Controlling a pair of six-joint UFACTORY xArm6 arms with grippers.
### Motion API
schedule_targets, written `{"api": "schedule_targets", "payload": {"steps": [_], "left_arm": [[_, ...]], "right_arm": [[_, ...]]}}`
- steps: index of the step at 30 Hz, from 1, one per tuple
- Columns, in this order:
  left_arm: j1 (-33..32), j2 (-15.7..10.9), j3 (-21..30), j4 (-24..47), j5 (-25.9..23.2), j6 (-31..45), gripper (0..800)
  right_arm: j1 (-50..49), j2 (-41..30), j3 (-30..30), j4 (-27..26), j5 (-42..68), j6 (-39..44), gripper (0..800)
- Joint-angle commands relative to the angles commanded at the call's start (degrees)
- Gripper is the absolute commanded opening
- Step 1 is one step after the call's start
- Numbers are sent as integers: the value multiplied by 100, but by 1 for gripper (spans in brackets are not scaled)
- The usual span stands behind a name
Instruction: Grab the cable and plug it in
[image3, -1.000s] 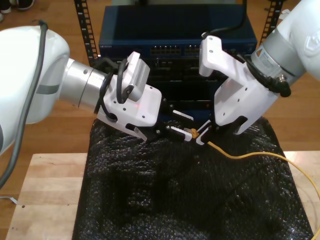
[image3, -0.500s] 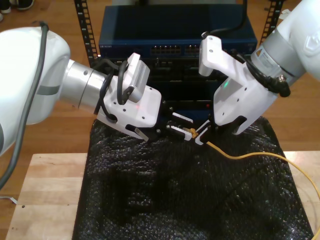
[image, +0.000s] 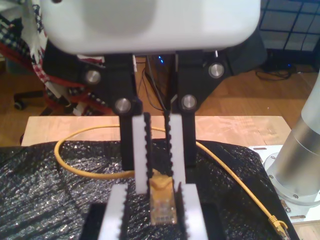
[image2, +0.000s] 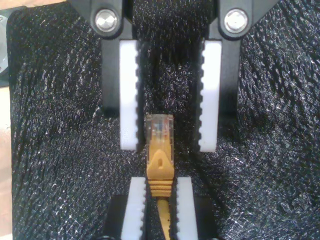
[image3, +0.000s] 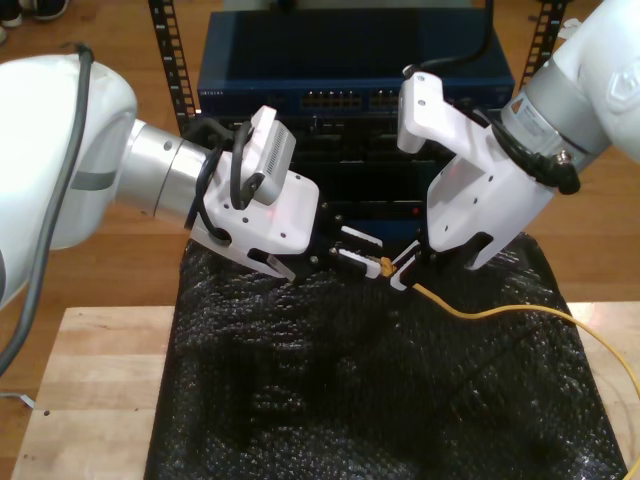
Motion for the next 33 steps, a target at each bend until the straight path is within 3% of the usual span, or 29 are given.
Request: {"api": "schedule_targets", "payload": {"steps": [8, 13, 19, 23, 27, 28, 33], "left_arm": [[0, 0, 62, 0, -9, 0, 129], [0, 0, 62, 0, -18, 0, 40], [0, -9, 62, 0, -9, -18, 3], [0, 0, 62, 0, 9, -18, 3], [18, 0, 26, 9, 18, -9, 5], [18, 0, 18, 9, 44, -18, 5], [26, 0, 0, 18, 141, -26, 5]], "right_arm": [[9, 35, -9, 0, 0, 0, 11], [0, 35, -9, 0, 0, 0, 14], [0, 44, 0, 0, 0, 0, 58], [9, 35, 0, 9, 9, -9, 212], [9, 44, -9, 26, 9, -26, 591], [9, 44, -18, 26, 18, -35, 645], [-26, 18, -114, 9, 9, -53, 718]]}}
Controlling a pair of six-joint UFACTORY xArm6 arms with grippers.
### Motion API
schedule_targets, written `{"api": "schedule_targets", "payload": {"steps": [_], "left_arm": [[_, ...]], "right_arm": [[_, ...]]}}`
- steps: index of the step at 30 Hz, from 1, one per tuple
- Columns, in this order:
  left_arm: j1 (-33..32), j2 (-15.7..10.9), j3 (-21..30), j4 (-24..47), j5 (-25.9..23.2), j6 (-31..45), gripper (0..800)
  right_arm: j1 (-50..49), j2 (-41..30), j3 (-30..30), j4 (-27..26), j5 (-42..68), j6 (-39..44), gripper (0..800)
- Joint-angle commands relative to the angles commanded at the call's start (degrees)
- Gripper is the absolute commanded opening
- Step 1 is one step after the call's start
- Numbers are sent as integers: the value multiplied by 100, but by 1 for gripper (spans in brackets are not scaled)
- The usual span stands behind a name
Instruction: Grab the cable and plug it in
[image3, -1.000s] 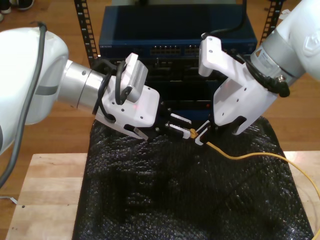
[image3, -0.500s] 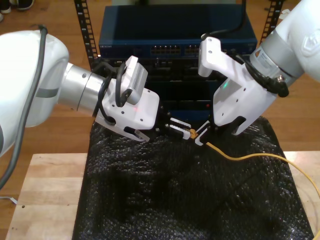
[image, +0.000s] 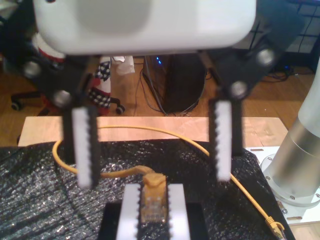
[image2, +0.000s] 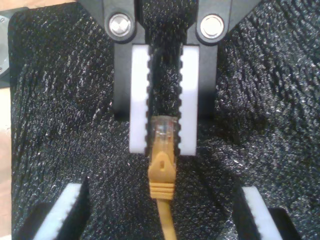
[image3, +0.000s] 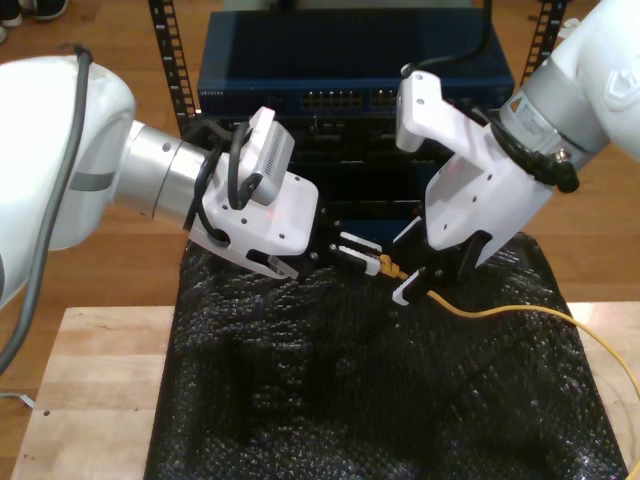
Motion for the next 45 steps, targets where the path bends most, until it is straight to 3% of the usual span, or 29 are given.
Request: {"api": "schedule_targets", "payload": {"steps": [6, 18, 28, 38, 45], "left_arm": [[308, 176, -79, -35, 308, -97, 2], [1231, 448, -97, -369, 1196, -220, 2], [1556, 695, -141, -378, 2013, -1143, 3], [1626, 1116, -255, -589, 2215, -1424, 3], [1785, 1363, -308, -914, 2541, -1538, 3]], "right_arm": [[-62, 0, -62, 9, 35, -9, 796], [-97, -475, -343, 0, 53, -141, 792], [-79, -941, -492, 0, 0, -642, 770], [-35, -1090, -404, 18, -114, -1301, 776], [114, -1538, 18, 26, -466, -1556, 776]]}}
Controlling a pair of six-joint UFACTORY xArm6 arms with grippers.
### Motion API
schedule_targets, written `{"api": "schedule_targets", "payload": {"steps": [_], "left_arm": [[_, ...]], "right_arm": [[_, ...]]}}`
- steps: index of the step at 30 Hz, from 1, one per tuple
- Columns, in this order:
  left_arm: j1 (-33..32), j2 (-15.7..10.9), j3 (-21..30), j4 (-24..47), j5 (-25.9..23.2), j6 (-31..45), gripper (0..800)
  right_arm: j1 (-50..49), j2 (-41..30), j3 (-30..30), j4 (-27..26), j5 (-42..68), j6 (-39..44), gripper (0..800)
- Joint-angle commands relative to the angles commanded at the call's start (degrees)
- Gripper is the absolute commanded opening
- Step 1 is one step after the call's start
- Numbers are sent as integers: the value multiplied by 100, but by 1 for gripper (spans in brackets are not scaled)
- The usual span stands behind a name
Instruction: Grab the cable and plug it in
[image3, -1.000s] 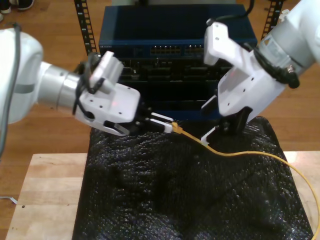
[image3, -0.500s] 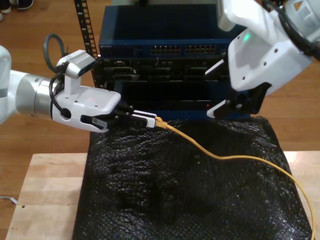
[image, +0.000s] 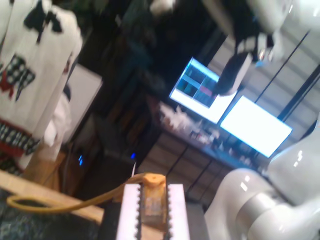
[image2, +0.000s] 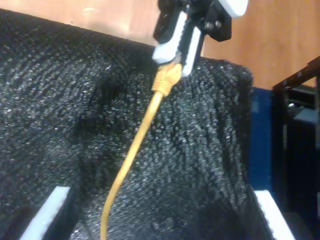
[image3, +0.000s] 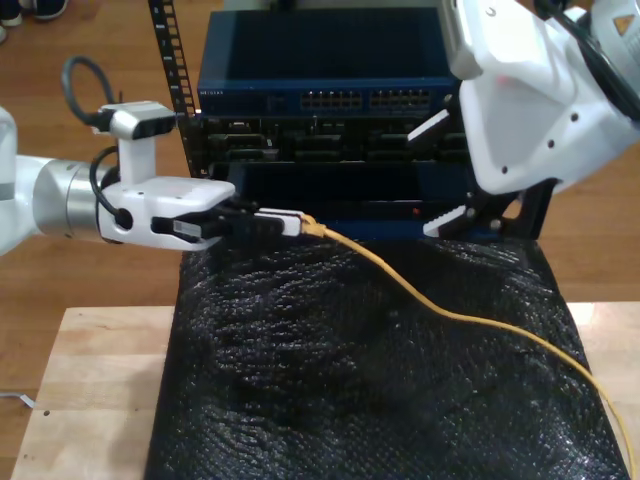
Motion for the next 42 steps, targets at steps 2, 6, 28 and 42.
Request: {"api": "schedule_targets", "payload": {"steps": [2, 6, 28, 42], "left_arm": [[9, 0, 0, -44, 44, -62, 3], [9, 0, 9, -158, 193, -167, 3], [26, 281, 0, -211, 897, -255, 5], [26, 527, -26, -475, 1398, -255, 7]], "right_arm": [[176, -62, 53, 0, -53, -9, 777], [501, -220, 211, -9, -316, -18, 779], [1618, -1108, 1433, -9, -2426, -686, 786], [2242, -1108, 1785, -18, -3244, -879, 779]]}}
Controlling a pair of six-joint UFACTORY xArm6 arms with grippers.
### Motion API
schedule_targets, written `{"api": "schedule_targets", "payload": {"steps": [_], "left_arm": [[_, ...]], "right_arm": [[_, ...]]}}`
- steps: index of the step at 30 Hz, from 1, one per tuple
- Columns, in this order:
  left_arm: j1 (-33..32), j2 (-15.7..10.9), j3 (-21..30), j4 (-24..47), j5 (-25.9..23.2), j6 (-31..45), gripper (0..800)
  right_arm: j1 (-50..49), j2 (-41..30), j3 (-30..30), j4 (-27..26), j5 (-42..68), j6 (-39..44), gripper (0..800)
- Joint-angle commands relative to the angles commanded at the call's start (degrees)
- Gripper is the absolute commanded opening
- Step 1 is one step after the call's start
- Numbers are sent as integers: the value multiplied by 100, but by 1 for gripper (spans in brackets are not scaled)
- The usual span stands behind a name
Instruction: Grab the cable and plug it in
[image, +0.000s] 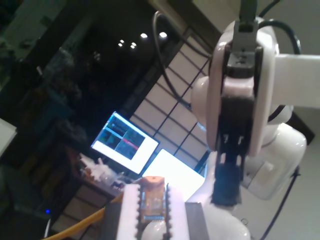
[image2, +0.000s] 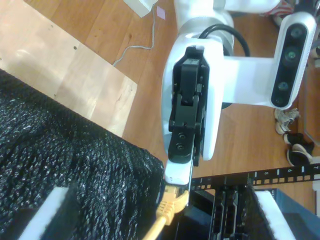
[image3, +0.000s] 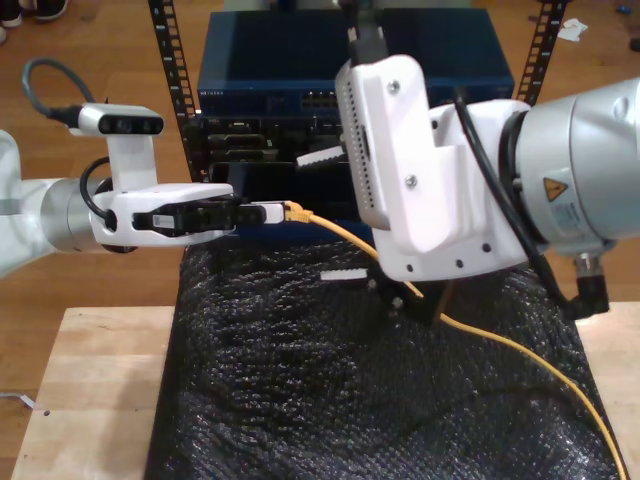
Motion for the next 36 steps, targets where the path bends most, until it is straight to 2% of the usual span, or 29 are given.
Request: {"api": "schedule_targets", "payload": {"steps": [10, 14, 20, 25, 32, 36], "left_arm": [[-9, 79, 9, -114, 290, 0, 14], [-9, 79, 18, -114, 378, 0, 14], [0, 79, 35, -105, 431, -26, 14], [9, 79, 70, -114, 475, -352, 14], [9, 79, 79, -105, 571, -360, 14], [0, 97, 88, -105, 580, -360, 14]], "right_arm": [[88, -9, 79, 0, -360, 0, 773], [105, 0, 79, 0, -422, 0, 748], [158, 18, 79, 0, -457, 9, 638], [211, 44, 70, 0, -466, 9, 626], [290, 176, 79, 0, -668, 9, 589], [299, 255, 79, 0, -826, 9, 497]]}}
